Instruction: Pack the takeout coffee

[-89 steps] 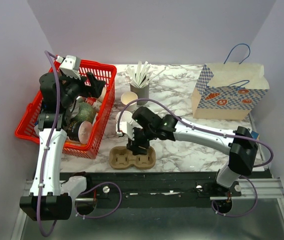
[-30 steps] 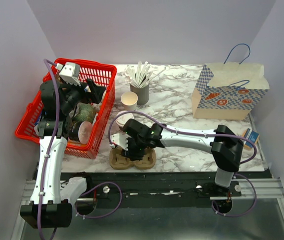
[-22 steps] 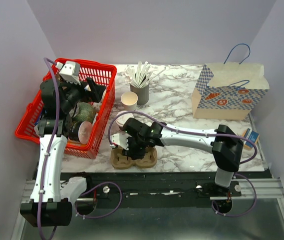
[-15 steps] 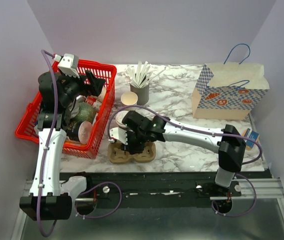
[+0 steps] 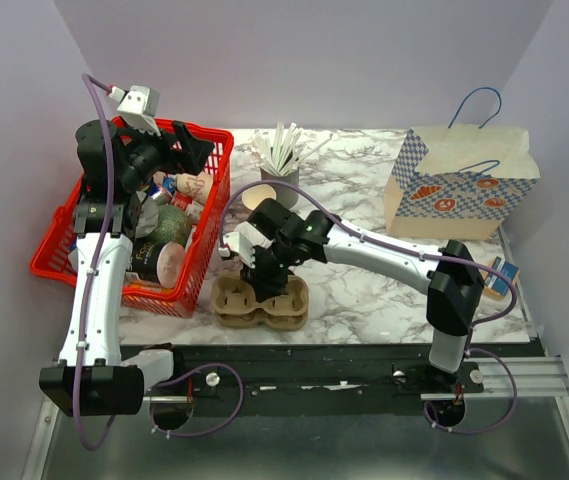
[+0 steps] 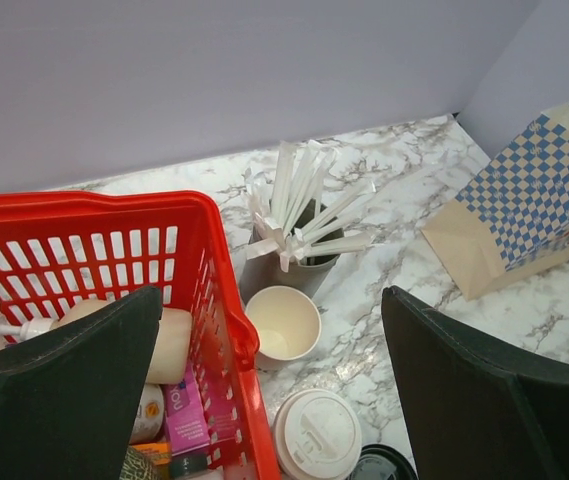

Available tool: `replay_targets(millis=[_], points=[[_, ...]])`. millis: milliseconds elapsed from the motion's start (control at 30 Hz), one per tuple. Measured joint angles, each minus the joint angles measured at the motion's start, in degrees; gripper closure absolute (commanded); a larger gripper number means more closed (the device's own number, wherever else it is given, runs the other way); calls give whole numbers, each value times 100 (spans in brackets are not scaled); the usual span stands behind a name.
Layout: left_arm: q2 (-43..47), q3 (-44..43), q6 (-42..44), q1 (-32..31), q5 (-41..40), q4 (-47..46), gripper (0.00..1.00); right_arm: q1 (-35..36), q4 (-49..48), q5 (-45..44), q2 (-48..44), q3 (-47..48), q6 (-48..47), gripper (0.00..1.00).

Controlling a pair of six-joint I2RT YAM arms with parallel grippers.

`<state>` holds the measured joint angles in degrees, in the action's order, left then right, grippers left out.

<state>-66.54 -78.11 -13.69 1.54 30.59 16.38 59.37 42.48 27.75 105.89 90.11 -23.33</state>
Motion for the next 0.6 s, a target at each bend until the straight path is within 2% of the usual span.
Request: replay_targets(millis=[33,167,200,433,600], points=[[-33,-22,-9,0,22,7,2,-13,13,28,0,35,101,93],[-79,-33,-15,0,125,63,1,11,7,48,9,103,160,96],[-81,-33,-13,0,142,83,2,20,9,39,9,103,120,99],[-81,-33,-9,0,192,205,2,125,2,-44,-15,120,186,99],[-81,-92,24,-28,258,219,1,111,20,-577,-420,118,57,99]])
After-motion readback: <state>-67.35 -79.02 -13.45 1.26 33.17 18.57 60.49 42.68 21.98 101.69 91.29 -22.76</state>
